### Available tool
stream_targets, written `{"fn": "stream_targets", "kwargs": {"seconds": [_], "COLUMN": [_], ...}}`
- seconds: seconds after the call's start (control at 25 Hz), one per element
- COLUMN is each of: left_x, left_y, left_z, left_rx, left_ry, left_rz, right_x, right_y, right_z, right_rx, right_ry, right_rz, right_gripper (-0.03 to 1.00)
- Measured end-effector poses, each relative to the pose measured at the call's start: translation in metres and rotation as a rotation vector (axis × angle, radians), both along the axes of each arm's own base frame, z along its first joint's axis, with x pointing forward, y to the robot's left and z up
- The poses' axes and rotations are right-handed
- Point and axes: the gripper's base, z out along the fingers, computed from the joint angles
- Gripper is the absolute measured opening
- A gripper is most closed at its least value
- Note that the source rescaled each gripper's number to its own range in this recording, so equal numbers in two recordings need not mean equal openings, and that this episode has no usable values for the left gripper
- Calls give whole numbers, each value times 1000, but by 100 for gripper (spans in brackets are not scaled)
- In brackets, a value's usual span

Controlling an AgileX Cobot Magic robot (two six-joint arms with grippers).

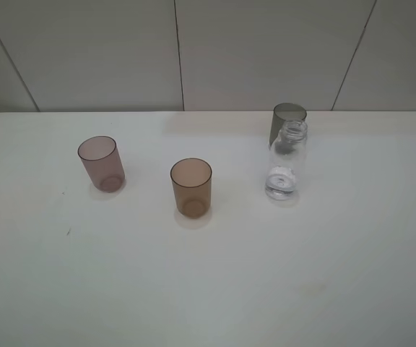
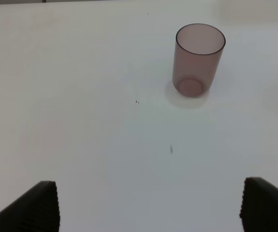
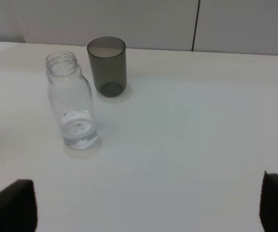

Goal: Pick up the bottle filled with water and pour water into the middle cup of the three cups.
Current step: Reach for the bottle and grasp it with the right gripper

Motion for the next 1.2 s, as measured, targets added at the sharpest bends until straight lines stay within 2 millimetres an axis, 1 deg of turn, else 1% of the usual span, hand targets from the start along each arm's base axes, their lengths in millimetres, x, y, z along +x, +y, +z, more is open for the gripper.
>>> {"fn": "stream_targets", "kwargs": {"seconds": [1.2], "left_x": [0], "left_y": [0], "left_z": [0], "left_rx": [0], "left_ry": [0], "left_rz": [0], "right_x": [0], "right_y": [0], "right_z": [0], "right_rx": [0], "right_ry": [0], "right_rz": [0], "right_gripper": [100]}}
